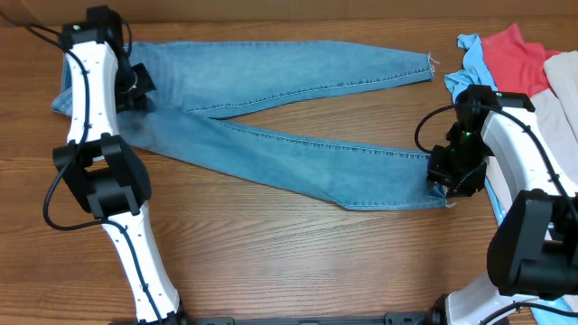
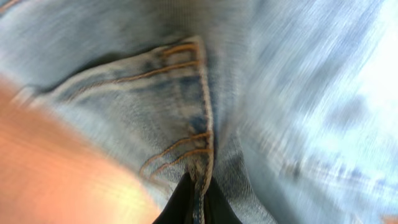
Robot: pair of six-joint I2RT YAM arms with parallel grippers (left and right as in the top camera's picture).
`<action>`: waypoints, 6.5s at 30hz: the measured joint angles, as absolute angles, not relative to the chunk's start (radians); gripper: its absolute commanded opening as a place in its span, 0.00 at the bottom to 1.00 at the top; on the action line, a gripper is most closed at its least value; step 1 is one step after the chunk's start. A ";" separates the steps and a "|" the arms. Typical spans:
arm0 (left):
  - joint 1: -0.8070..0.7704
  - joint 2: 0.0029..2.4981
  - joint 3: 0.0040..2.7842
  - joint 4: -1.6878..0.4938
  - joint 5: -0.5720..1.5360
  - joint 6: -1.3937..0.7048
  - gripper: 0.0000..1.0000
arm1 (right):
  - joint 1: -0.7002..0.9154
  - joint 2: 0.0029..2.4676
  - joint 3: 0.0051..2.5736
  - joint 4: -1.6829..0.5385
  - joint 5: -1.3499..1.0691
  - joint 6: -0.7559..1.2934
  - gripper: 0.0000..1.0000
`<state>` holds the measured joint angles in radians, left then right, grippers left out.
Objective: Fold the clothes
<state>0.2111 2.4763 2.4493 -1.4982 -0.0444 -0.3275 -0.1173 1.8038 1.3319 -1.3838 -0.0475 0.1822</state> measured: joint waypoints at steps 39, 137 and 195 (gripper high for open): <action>0.337 2.156 2.009 -1.683 -0.249 -0.441 0.17 | -0.117 1.804 1.332 -1.387 -0.044 0.183 0.45; 0.598 2.149 1.768 -1.504 -0.489 -0.585 0.04 | -0.117 1.804 1.332 -1.380 -0.044 0.183 0.45; 0.568 2.141 1.420 -1.256 -0.340 -0.517 0.08 | -0.260 1.698 0.978 -1.092 -0.117 0.386 0.57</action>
